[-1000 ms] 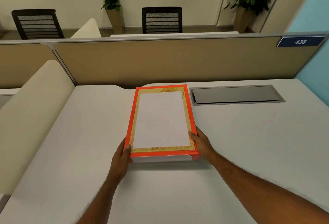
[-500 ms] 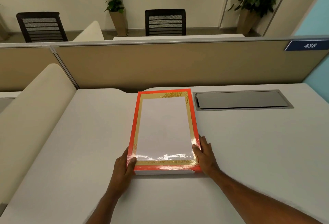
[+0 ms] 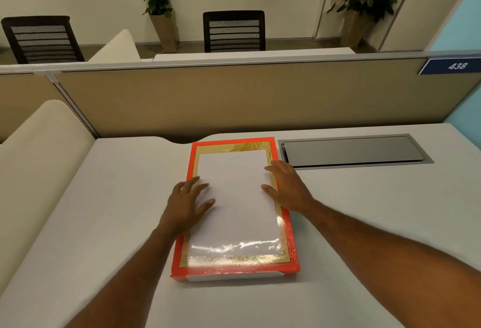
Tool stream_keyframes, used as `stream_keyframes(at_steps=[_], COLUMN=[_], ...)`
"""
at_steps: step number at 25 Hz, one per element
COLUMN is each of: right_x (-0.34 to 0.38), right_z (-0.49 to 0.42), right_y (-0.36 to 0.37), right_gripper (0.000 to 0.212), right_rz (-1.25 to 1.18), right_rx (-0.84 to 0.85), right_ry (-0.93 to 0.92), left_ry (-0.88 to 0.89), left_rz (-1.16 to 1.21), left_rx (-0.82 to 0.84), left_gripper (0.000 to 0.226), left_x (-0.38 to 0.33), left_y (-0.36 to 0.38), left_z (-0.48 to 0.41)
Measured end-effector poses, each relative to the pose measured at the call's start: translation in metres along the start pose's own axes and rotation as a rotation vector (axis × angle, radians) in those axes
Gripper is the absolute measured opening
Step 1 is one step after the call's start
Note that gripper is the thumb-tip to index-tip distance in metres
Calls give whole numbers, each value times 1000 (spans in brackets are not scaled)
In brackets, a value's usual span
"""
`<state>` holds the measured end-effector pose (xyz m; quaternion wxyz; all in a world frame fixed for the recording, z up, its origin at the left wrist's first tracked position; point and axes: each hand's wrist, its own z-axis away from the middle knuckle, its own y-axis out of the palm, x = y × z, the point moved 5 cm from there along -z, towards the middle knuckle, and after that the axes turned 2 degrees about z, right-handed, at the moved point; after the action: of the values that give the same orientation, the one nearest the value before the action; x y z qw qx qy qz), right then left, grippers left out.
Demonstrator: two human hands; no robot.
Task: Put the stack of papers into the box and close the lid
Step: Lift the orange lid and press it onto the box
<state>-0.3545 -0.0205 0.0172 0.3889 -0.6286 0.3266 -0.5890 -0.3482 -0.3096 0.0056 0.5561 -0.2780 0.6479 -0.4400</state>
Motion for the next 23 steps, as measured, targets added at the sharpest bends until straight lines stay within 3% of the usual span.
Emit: stream_keyframes(at_steps=[2, 5, 14, 23], right_x=[-1, -8, -17, 9], right_z=[-30, -57, -54, 48], right_y=[6, 12, 28, 49], right_gripper=[68, 75, 78, 76], right_rz=[125, 191, 179, 154], right_rx=[131, 186, 136, 23], right_ry=[5, 47, 20, 33], left_ry=[35, 23, 48, 79], left_rz=[-151, -225, -250, -197], left_rx=[113, 190, 124, 33], left_gripper=[73, 78, 80, 85], left_x=[-6, -4, -1, -13], left_y=[8, 16, 24, 28], left_z=[-35, -71, -75, 20])
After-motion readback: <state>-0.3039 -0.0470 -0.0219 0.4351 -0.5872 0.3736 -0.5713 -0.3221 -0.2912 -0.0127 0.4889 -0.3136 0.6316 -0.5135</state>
